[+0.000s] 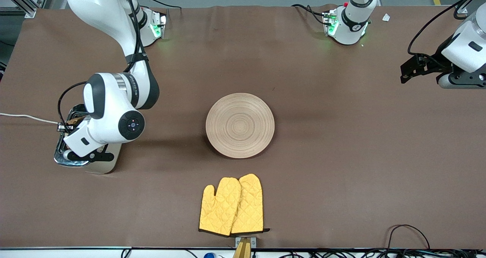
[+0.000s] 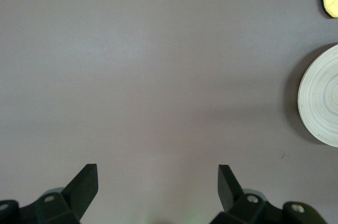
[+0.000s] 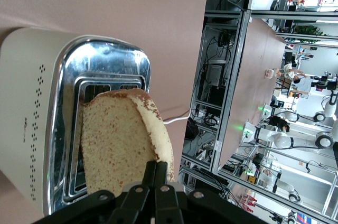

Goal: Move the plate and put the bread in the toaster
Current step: 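Lower the bread into the toaster slot with the right gripper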

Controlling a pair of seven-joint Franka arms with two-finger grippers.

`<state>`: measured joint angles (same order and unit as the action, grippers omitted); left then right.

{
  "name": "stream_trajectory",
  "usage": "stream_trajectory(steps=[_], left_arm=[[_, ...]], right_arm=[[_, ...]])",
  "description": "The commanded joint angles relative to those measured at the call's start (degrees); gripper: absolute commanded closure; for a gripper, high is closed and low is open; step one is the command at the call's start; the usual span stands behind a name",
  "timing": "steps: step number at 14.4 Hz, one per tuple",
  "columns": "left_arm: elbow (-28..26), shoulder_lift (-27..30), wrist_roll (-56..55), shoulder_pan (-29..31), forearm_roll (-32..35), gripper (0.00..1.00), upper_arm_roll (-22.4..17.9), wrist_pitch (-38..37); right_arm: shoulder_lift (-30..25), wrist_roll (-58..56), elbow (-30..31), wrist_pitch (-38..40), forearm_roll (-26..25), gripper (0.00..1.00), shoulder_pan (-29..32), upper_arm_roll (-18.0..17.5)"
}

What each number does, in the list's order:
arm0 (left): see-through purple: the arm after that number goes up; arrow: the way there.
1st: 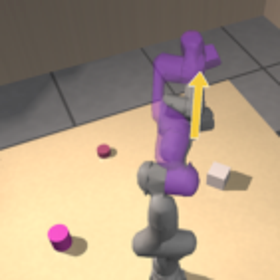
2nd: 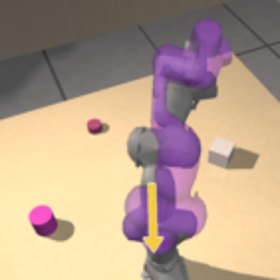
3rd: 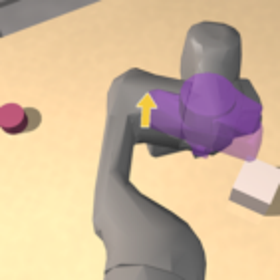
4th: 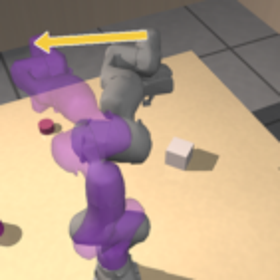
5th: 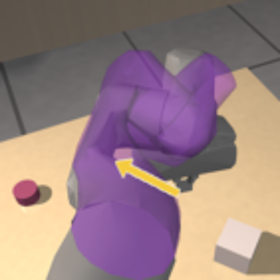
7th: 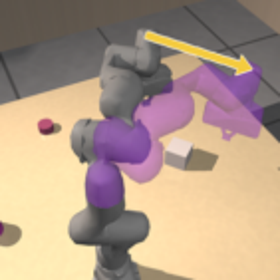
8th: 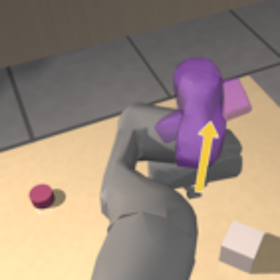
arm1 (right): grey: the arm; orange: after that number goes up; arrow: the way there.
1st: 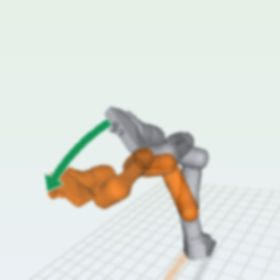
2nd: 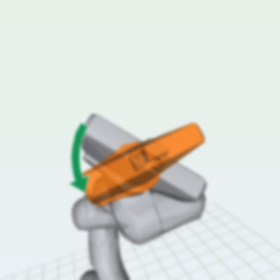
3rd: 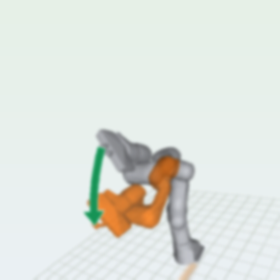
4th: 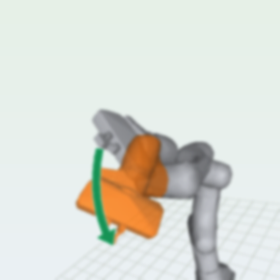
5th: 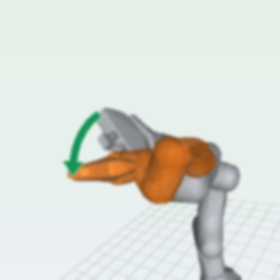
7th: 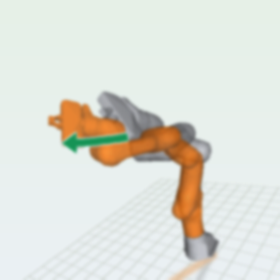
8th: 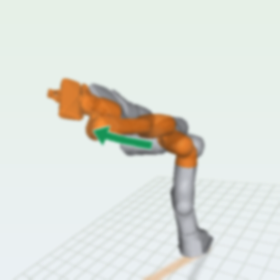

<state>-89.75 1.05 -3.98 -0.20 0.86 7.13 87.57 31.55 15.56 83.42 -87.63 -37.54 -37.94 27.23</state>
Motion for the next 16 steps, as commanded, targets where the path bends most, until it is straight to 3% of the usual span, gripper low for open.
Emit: stream_trajectory(steps=[1,12,13,15,16], left_arm=[[-1.0,1.3,-0.1,0.3,-0.6,0.00,0.2,0.2],[-1.0,1.2,-0.1,0.4,-0.6,0.00,0.2,0.3],[-1.0,1.2,-0.1,0.4,-0.6,0.00,0.2,0.3],[-1.0,1.3,-0.1,0.4,-0.6,0.00,0.2,0.3],[-1.0,1.2,-0.1,0.4,-0.6,0.00,0.1,0.3]], right_arm=[[-0.2,1.0,0.7,-1.8,-0.6,0.99,1.0,-0.2],[1.0,1.0,1.0,-5.9,-0.3,0.97,3.3,-0.2],[1.1,1.0,1.0,-5.9,0.4,0.84,3.3,-0.2],[1.1,1.0,0.9,-5.9,1.2,0.50,3.7,-0.2],[1.1,1.0,0.9,-5.9,1.3,0.44,4.0,-0.2]])
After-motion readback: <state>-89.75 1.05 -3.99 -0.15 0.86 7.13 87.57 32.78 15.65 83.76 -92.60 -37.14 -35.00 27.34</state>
